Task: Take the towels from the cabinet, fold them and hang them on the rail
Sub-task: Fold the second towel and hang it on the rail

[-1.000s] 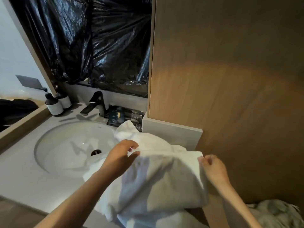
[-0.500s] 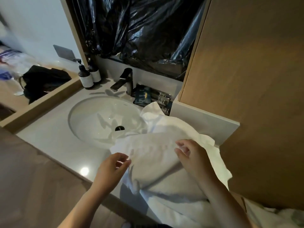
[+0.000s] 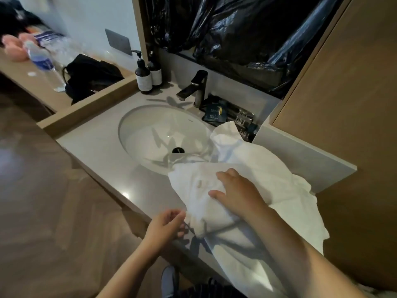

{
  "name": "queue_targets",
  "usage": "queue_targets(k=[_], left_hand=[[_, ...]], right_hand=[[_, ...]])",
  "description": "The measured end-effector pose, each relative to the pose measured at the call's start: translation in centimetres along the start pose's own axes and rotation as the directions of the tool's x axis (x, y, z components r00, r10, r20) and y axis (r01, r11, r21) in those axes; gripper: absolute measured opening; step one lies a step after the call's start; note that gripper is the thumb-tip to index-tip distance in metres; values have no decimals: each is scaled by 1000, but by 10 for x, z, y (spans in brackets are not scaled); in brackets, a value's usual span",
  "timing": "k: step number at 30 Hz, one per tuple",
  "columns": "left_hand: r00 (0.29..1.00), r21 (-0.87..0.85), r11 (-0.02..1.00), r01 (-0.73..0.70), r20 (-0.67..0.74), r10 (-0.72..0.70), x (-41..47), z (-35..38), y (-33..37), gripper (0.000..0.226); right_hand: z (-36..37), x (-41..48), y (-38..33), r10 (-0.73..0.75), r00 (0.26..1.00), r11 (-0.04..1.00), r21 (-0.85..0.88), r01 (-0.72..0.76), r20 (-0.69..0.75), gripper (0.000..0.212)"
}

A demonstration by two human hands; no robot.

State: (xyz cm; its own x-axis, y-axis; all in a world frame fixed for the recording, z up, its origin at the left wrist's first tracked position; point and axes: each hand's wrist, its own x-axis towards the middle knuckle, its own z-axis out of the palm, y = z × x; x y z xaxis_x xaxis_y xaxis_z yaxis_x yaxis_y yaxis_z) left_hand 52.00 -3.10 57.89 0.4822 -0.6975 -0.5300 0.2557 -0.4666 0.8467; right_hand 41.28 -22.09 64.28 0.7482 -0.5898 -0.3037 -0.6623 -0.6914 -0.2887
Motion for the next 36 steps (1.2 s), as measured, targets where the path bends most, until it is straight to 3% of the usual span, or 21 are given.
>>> queue_targets(k=[2,4,8,11,13,16,20,23,30,36], left_hand=[[997,-172,983,66,51,-58,0,1,-1,29],[993,-280,954,110,79,-92,1,2,-2,32],[989,-429,894,130,117,-88,0,9,0,38],[998,-468,882,62,58,-39,0,11,1,35],[999,-369,928,-50,-27,43,-2,13,2,42],[946,44,966,-254,-195,258,-6,12,2,43],[869,439,805,-399,-100,485,-7,10,-1,48],[839,560,742,-368,-144,525,-10,19,-5,37],[893,338,900,-276,-257,370,-13,38,-11,6],[924,88,957,-277,-250,290,-17,26,-6,6]], right_hand=[[-4,5,-6,2,1000,1000,-19,-1,21,46],[-6,6,-7,-24,999,995,101,27,-25,21],[-10,1,12,-16,981,854,508,113,-191,22],[-12,-3,30,78,956,739,660,136,-284,19],[-12,-2,37,139,956,642,759,111,-258,18],[-9,-1,39,170,957,605,791,87,-236,17],[-8,-2,36,165,953,658,748,87,-255,17],[-9,-3,35,161,948,676,730,97,-274,17],[-9,-5,33,161,949,685,723,91,-272,18],[-10,-4,35,172,941,692,716,94,-290,17]])
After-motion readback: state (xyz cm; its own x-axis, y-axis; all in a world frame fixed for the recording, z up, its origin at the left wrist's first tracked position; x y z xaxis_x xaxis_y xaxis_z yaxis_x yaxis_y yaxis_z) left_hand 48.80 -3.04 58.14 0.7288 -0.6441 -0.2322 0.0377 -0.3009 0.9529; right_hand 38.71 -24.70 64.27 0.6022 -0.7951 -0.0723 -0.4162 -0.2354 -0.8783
